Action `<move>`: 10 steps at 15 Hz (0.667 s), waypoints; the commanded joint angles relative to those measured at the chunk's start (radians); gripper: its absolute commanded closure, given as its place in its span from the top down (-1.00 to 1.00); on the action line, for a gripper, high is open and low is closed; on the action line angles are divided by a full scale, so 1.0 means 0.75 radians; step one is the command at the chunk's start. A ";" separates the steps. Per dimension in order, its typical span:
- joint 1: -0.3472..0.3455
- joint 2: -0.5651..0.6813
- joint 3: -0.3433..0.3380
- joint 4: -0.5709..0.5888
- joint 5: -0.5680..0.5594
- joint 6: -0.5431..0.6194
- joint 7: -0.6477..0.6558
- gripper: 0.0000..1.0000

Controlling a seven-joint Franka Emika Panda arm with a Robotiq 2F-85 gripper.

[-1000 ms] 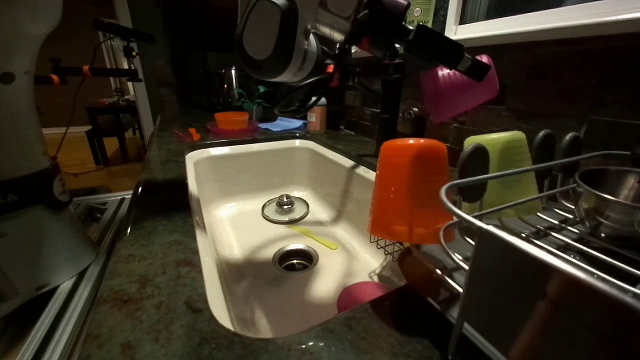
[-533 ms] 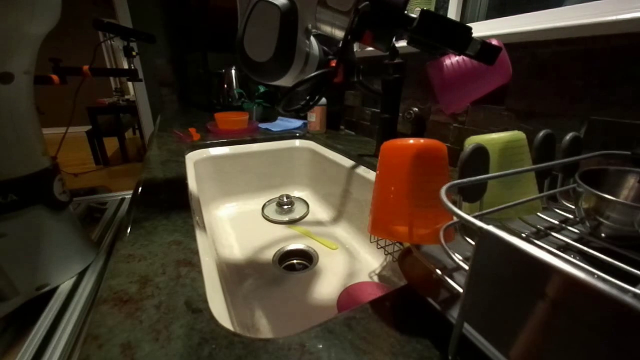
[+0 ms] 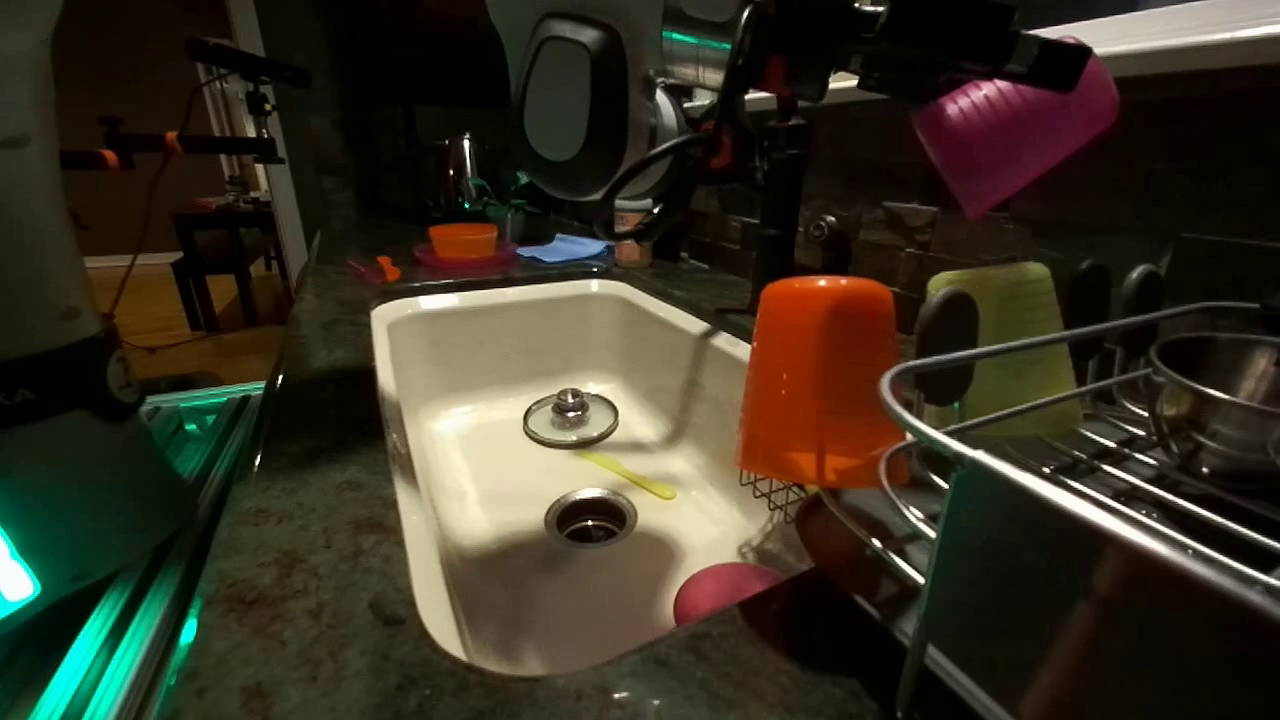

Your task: Put the pink cup on the dishrack.

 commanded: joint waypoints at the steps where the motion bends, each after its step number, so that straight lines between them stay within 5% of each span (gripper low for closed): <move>1: -0.295 0.007 0.284 0.093 0.027 0.114 -0.104 -0.13; 5: -0.583 0.005 0.570 0.158 0.014 0.228 -0.204 -0.13; 6: -0.473 0.037 0.449 0.159 0.016 0.213 -0.160 -0.13; 10: -0.462 0.059 0.403 0.213 0.032 0.194 -0.173 -0.13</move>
